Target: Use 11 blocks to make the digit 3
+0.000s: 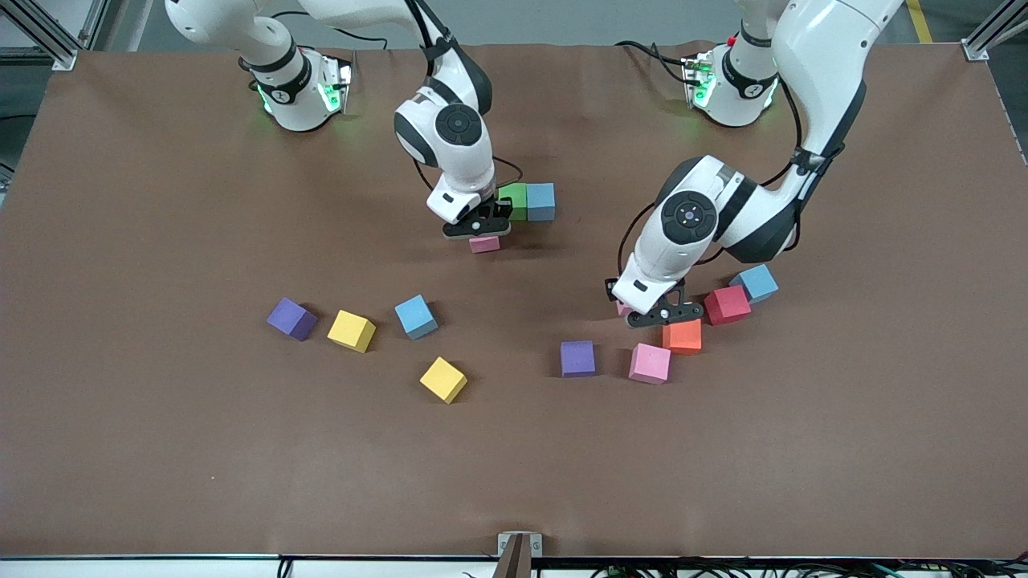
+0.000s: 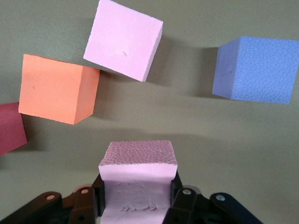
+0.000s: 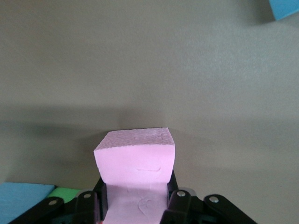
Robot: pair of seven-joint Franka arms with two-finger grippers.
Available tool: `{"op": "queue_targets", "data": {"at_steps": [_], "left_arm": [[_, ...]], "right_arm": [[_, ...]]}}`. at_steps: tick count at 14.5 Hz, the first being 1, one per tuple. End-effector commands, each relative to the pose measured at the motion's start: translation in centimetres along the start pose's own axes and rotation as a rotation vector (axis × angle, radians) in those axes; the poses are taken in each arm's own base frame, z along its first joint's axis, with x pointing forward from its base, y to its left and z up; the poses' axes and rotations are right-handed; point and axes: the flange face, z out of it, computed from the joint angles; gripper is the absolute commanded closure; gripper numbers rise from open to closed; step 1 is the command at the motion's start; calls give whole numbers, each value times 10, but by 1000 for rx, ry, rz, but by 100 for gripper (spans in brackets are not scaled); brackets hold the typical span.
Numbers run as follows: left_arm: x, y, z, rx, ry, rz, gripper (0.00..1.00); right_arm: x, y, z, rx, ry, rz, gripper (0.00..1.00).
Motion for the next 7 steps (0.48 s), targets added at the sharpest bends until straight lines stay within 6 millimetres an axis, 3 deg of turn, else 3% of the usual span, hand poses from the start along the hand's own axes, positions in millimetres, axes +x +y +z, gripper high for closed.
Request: {"op": "queue_targets", "data": {"at_steps": [1,7], "left_arm": [[3,4,0,9,-3,-7,54],[3,4,1,10,-4,-6,54]], "right_arm": [[-11,5,-4,7,3,15,99],[-12,1,-4,16,13,24,99]]}}
